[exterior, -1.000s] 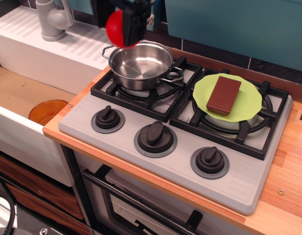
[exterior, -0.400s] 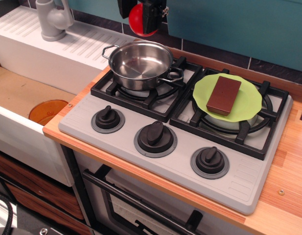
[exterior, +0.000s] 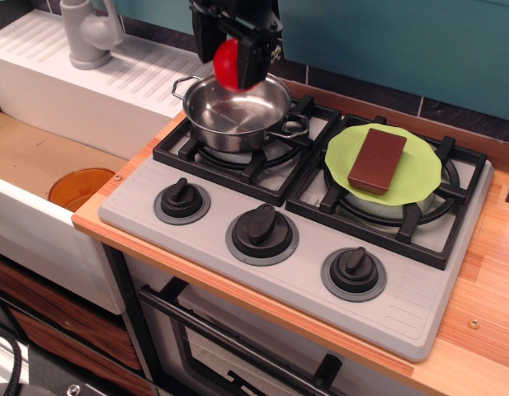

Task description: Put chocolate on plate and apple in pot or pan on stove

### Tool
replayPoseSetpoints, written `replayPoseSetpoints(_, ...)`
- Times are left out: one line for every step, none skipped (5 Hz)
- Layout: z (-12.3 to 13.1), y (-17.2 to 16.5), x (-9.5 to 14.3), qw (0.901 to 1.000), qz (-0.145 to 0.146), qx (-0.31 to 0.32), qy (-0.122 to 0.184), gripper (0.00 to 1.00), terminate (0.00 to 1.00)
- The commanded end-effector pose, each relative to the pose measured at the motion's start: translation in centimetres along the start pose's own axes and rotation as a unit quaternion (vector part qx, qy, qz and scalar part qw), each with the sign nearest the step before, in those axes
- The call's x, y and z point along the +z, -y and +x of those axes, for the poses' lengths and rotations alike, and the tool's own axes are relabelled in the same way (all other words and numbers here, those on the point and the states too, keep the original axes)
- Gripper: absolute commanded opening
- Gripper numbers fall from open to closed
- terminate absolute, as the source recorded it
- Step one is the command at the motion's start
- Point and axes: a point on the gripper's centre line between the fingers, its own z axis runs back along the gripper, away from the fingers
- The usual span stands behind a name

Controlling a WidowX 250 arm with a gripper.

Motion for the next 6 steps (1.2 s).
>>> replayPoseSetpoints(0.1,1.5,3.2,0.9987,0.030,0.015,0.039,1.00,0.00)
replayPoseSetpoints(-0.4,2.9,4.2,0.9986,0.035,0.016,0.036,1.00,0.00)
replayPoseSetpoints(-1.0,4.8,5.4,0.9985,0.043,0.017,0.031,1.00,0.00)
replayPoseSetpoints(-1.7,7.3,6.5,0.9981,0.049,0.024,0.029,1.00,0.00)
replayPoseSetpoints(-2.3,9.9,6.9,0.9982,0.035,0.034,0.034,1.00,0.00)
replayPoseSetpoints(-2.3,11.1,6.1,0.9979,0.013,0.025,0.059,1.00,1.00)
